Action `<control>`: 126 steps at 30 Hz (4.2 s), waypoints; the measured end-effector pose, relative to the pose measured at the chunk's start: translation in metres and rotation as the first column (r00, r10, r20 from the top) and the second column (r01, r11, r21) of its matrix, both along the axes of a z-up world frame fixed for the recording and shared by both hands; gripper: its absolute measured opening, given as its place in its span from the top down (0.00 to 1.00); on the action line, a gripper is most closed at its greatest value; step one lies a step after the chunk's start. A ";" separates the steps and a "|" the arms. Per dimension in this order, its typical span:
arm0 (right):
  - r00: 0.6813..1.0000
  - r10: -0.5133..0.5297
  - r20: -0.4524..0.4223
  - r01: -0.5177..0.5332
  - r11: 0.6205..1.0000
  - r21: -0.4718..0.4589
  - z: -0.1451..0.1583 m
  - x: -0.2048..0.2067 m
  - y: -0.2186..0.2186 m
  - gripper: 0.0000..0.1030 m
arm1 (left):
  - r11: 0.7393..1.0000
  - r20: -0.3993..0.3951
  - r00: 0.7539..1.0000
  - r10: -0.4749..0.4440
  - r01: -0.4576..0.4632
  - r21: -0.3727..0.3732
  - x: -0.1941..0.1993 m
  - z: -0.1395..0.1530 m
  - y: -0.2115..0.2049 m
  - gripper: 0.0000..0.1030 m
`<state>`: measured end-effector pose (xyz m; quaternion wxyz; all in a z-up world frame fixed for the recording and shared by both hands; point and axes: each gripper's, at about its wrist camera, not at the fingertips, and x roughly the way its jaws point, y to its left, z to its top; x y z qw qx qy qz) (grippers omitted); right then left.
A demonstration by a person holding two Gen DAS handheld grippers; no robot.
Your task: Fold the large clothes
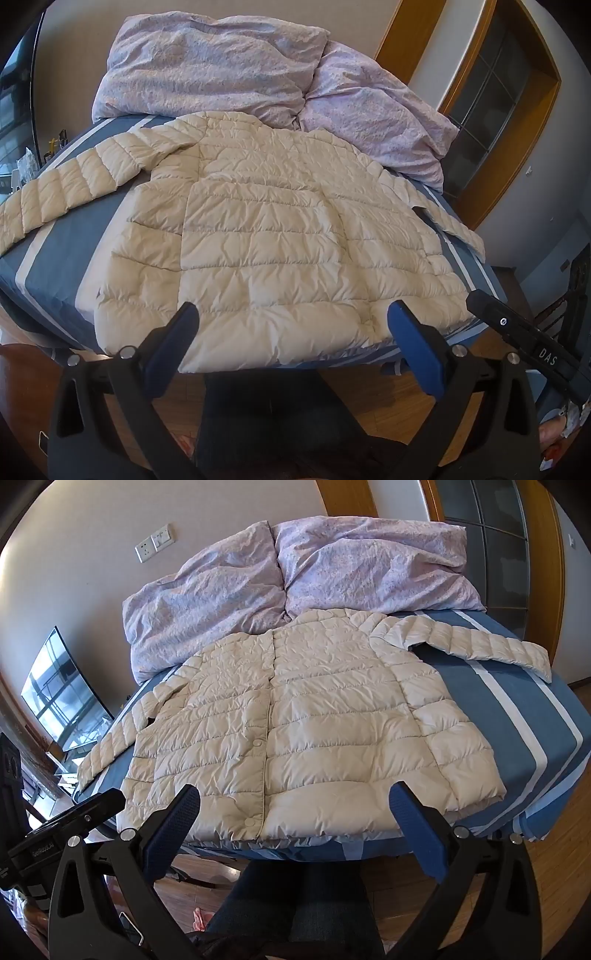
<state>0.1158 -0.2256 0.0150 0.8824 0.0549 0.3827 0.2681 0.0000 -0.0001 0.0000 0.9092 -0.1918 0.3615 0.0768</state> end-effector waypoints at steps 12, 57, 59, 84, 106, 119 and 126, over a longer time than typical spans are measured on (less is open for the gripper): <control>1.000 -0.001 0.001 0.001 1.000 0.005 0.000 0.000 -0.001 0.01 | 1.000 0.000 1.000 0.000 0.000 -0.001 0.000 0.000 0.000 0.02; 1.000 0.000 0.002 0.000 1.000 0.010 0.002 -0.002 -0.001 0.01 | 1.000 0.000 1.000 0.000 0.000 -0.002 0.000 0.000 0.000 0.02; 1.000 0.000 0.003 0.000 1.000 0.009 0.002 -0.002 -0.001 0.01 | 1.000 0.000 1.000 -0.001 0.001 -0.002 0.000 0.000 0.000 0.02; 1.000 0.000 0.002 0.000 1.000 0.011 0.003 -0.002 -0.001 0.01 | 1.000 -0.001 1.000 0.000 0.000 -0.004 0.000 0.000 0.000 0.02; 0.995 -0.076 -0.069 0.081 0.994 0.073 -0.008 0.073 -0.026 0.01 | 0.997 -0.053 0.997 0.053 -0.050 0.062 0.042 -0.005 0.027 0.02; 0.878 -0.453 -0.152 0.447 0.891 -0.072 -0.049 0.250 -0.127 0.03 | 0.962 -0.176 0.972 0.154 -0.106 0.253 0.161 -0.021 0.095 0.02; 0.717 -0.671 -0.187 0.655 0.741 -0.148 -0.067 0.333 -0.223 0.20 | 0.928 -0.251 0.946 0.207 -0.109 0.355 0.210 -0.044 0.121 0.02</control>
